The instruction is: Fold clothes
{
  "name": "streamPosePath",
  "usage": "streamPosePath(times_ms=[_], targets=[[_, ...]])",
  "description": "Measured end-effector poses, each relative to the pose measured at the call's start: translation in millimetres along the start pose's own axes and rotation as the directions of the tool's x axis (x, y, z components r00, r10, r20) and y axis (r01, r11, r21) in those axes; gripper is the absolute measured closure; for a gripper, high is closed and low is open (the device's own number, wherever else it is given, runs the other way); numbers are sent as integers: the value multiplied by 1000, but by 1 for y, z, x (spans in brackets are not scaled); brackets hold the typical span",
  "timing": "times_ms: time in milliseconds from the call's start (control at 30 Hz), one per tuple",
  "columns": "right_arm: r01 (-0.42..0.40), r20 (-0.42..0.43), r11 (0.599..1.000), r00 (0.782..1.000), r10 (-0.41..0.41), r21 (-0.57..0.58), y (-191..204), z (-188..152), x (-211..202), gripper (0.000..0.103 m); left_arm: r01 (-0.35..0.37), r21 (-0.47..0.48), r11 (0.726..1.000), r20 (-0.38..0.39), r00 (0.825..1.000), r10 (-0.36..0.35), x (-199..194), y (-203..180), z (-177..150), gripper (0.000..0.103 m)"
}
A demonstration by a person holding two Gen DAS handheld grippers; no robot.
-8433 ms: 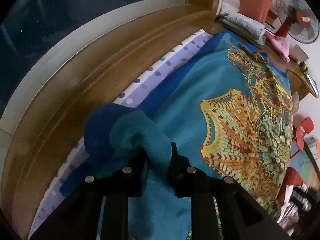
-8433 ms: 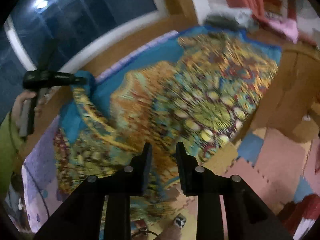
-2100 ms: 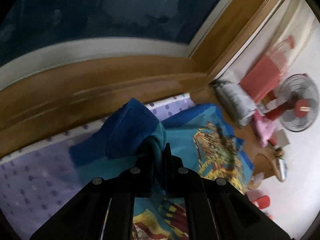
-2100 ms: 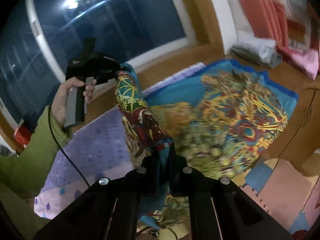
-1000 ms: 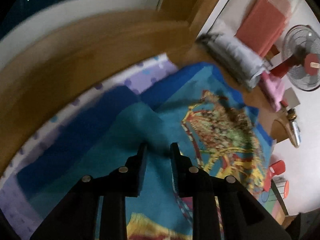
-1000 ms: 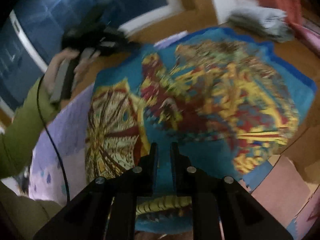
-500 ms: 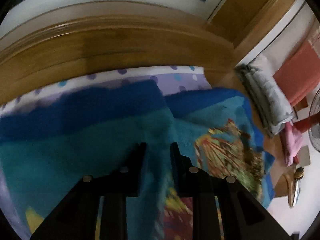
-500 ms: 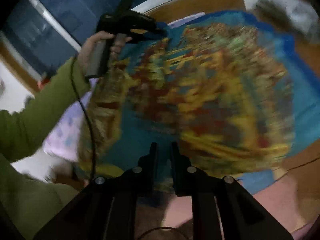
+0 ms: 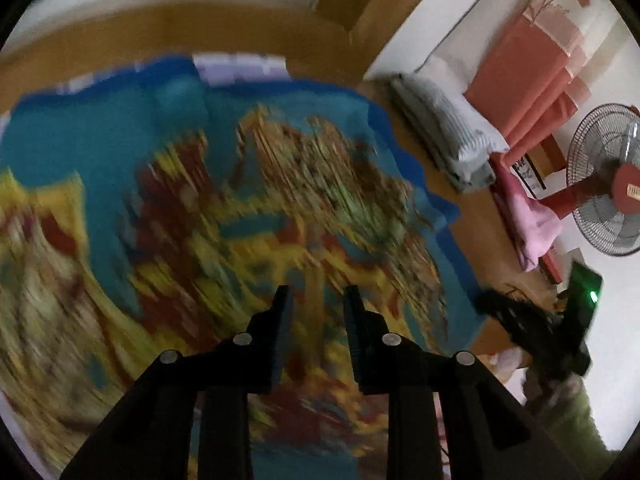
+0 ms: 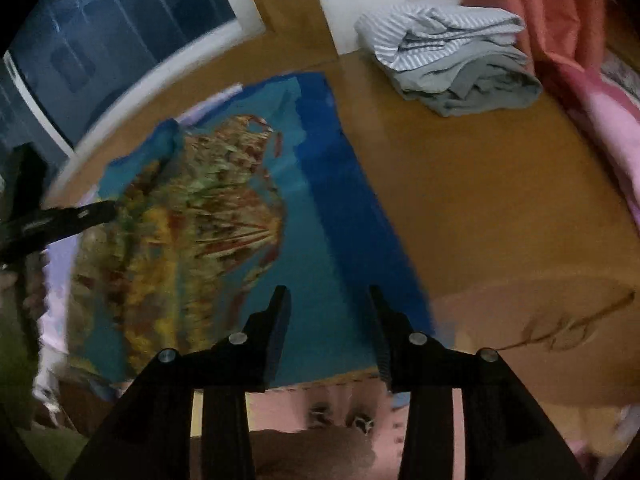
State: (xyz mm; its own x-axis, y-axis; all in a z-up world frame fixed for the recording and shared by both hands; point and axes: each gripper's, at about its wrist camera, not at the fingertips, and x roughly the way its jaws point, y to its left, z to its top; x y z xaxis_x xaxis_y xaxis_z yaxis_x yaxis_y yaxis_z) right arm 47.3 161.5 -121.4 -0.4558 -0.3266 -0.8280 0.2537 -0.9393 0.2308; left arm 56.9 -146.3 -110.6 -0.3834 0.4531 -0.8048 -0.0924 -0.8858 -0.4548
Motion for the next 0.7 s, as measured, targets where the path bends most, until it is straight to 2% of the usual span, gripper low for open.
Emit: streamPosePath(times_ms=[67, 200, 267, 300, 367, 467, 567, 667, 700], targets=[[-19, 0, 999, 1000, 19, -49, -5, 11, 7, 65, 13, -26, 1000, -28, 1000, -14, 8, -8, -12, 78], [-57, -13, 983, 998, 56, -177, -6, 28, 27, 65, -27, -83, 996, -17, 1000, 26, 28, -28, -33, 78], [-34, -24, 956, 999, 29, -291, -2, 32, 31, 79, -44, -149, 988, 10, 999, 46, 34, -38, -42, 78], [-11, -27, 932, 1000, 1, -361, 0, 31, 32, 99, -58, -183, 981, 35, 997, 66, 36, -43, -47, 78], [-57, -72, 899, 997, 28, -434, -7, 27, 28, 101, -60, -269, 961, 81, 993, 84, 38, -55, -60, 78], [-139, -144, 850, 987, 75, -508, -29, 18, 15, 101, -5, -350, 937, 125, 991, 52, 48, -77, -81, 78], [-217, -216, 821, 969, 117, -529, -50, 16, 5, 101, -75, -356, 931, 166, 976, 142, 53, -109, -98, 78], [-244, -251, 837, 959, 133, -490, -73, 18, -3, 101, -91, -332, 939, 168, 974, 154, 58, -138, -112, 78], [-281, -277, 851, 946, 168, -444, -83, 18, -5, 100, -89, -315, 945, 172, 974, 149, 59, -145, -115, 78]])
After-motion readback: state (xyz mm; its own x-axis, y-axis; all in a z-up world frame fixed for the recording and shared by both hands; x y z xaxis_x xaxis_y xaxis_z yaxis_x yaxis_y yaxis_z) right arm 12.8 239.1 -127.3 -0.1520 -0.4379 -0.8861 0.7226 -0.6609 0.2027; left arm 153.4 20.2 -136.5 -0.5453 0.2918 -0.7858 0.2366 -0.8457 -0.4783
